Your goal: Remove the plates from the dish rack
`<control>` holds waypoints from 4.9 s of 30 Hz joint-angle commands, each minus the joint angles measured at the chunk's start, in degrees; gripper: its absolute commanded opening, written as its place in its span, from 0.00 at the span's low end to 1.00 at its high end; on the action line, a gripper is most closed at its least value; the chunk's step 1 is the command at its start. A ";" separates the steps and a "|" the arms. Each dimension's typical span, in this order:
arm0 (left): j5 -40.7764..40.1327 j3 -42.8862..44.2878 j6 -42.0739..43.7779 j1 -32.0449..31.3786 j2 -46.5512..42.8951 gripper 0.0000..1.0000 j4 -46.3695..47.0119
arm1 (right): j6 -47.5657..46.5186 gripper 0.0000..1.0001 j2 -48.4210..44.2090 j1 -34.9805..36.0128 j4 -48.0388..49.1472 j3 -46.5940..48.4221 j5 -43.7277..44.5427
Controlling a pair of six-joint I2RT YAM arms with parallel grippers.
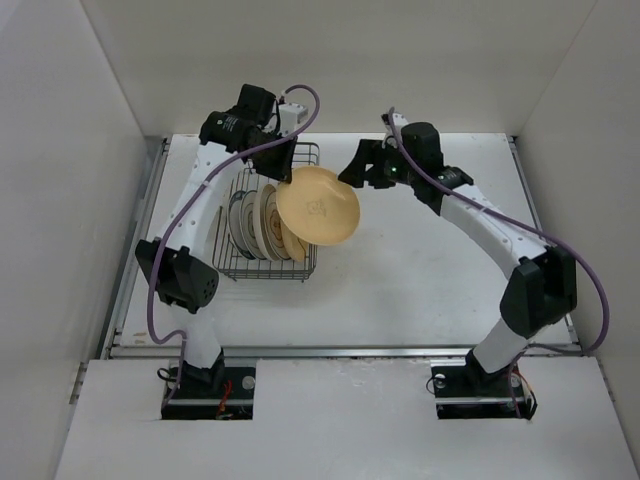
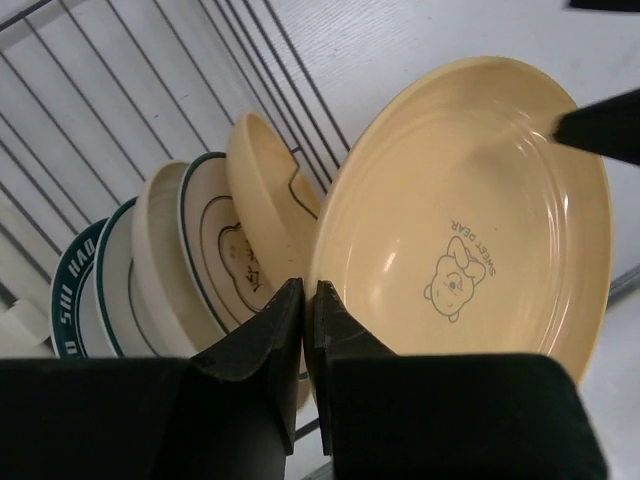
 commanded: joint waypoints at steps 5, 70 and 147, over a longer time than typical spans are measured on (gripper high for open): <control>7.37 1.33 -2.13 0.69 -4.48 0.00 0.87 | 0.77 0.79 4.68 1.81 2.73 -0.05 -6.22; -16.98 -5.26 2.71 12.38 -2.63 0.61 -7.65 | 17.47 0.69 3.19 -19.98 -10.46 -14.29 36.33; 43.93 -12.46 -23.83 14.49 -10.72 0.00 20.82 | 10.70 0.97 -1.48 -2.06 18.18 -7.17 -20.01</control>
